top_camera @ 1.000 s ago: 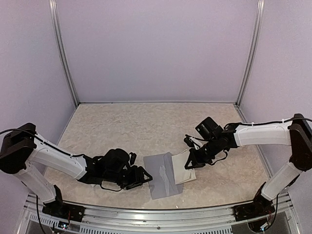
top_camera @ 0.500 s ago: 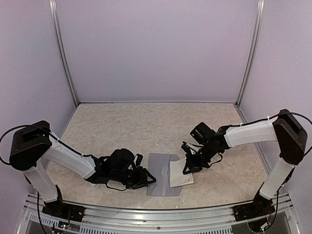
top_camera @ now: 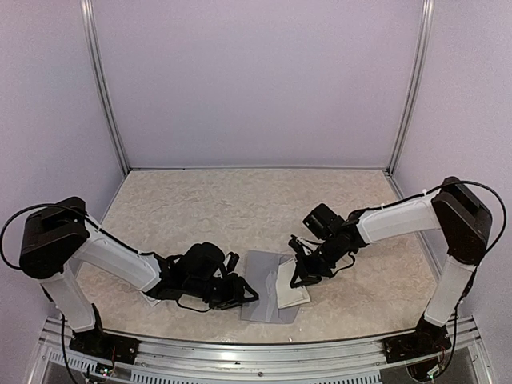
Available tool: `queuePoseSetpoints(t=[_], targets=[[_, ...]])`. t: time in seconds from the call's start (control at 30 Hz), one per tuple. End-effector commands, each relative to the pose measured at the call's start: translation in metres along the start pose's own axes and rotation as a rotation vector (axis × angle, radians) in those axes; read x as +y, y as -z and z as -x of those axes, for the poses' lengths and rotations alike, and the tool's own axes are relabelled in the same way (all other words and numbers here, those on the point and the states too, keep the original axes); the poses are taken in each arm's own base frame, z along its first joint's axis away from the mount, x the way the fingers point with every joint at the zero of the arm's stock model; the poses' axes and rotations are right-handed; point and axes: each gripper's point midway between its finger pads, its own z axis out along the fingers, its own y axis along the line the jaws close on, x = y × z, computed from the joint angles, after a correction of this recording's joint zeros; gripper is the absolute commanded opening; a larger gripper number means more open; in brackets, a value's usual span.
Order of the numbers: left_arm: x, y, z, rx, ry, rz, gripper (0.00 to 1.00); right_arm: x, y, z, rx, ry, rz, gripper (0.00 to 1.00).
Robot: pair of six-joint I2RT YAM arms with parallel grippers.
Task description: Place the letter into the envelope and seal it
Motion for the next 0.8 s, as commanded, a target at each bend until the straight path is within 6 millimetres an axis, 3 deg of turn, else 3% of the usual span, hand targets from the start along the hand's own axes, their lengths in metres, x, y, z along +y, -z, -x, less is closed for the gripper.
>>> queuePoseSetpoints(t=[0.0, 0.37, 0.53, 0.67, 0.77], targets=[[0.023, -0.005, -0.01, 0.043, -0.018, 0.077, 0.34, 0.023, -0.006, 0.007, -0.004, 0.033, 0.076, 0.0], [0.001, -0.008, -0.011, 0.062, -0.055, -0.004, 0.34, 0.048, -0.016, 0.015, -0.025, 0.044, 0.169, 0.0], [0.011, -0.006, -0.011, 0.056, -0.033, 0.033, 0.27, 0.035, -0.015, 0.016, -0.043, 0.017, 0.083, 0.0], [0.021, 0.0, -0.013, 0.05, -0.002, 0.049, 0.28, 0.033, -0.002, 0.015, -0.064, 0.027, 0.048, 0.28], [0.021, 0.002, -0.013, 0.045, -0.009, 0.05, 0.34, 0.03, 0.008, 0.014, -0.074, 0.038, 0.003, 0.46]])
